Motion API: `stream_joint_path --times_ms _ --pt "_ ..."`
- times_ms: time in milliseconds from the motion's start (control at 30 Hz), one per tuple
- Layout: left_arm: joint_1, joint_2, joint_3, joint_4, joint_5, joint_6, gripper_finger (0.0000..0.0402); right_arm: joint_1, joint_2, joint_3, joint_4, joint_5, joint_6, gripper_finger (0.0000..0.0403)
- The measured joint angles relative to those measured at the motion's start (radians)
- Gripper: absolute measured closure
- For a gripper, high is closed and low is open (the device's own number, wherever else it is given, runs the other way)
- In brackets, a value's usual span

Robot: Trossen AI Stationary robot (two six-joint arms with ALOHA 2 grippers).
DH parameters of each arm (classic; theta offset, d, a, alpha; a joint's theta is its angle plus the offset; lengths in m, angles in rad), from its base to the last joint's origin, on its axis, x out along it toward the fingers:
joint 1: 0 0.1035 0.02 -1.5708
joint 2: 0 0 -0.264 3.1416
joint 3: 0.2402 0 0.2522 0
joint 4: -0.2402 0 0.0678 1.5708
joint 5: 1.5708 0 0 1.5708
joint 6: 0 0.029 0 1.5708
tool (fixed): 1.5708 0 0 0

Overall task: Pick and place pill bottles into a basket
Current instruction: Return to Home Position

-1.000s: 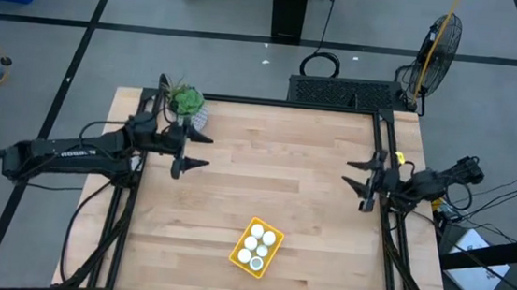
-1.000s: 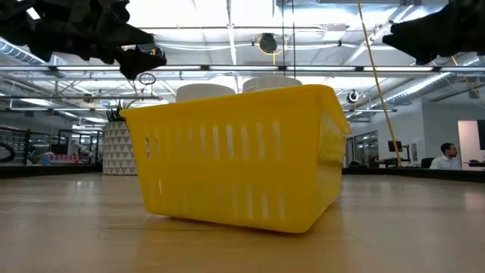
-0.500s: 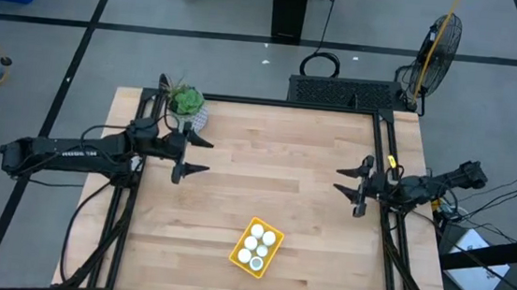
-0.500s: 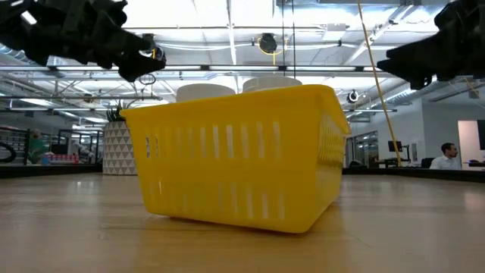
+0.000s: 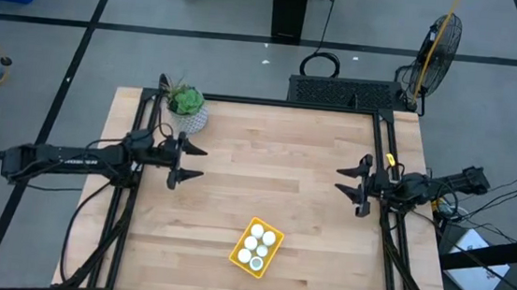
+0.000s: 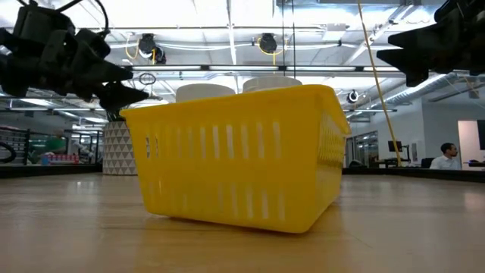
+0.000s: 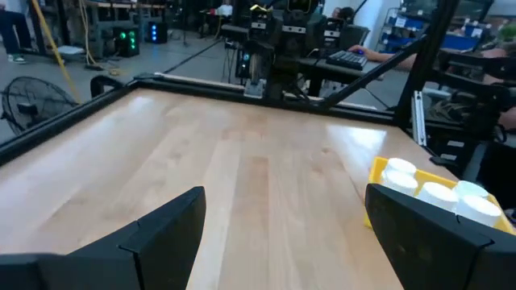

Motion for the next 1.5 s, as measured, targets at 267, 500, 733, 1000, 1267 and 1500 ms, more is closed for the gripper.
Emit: stream_joint_path --times_ms 267,500,733,1000,1267,1500 --pt "0.0 -0.136 -0.035 -0.109 -0.049 -0.006 0.0055 -0.024 0.0 0.0 -0.012 0.0 0.034 0.0204" --pt "0.0 -0.276 -0.035 -0.251 -0.086 0.008 0.0055 -0.031 0.0 -0.001 -0.038 -0.006 0.058 0.0204" --pt "0.0 -0.411 -0.034 -0.393 -0.085 0.007 0.0055 -0.03 0.0 -0.001 -0.038 -0.006 0.058 0.0204" --pt "0.0 -0.506 -0.033 -0.419 -0.085 0.047 0.0055 -0.03 0.0 -0.002 -0.064 -0.074 0.079 0.0204" --pt "0.0 -0.489 -0.033 -0.42 -0.08 0.018 0.0055 -0.03 0.0 -0.002 -0.122 -0.269 0.064 0.0204" --pt "-0.001 -0.469 -0.033 -0.42 -0.079 -0.003 0.0055 -0.03 0.0 -0.002 -0.125 -0.333 0.039 0.0204"
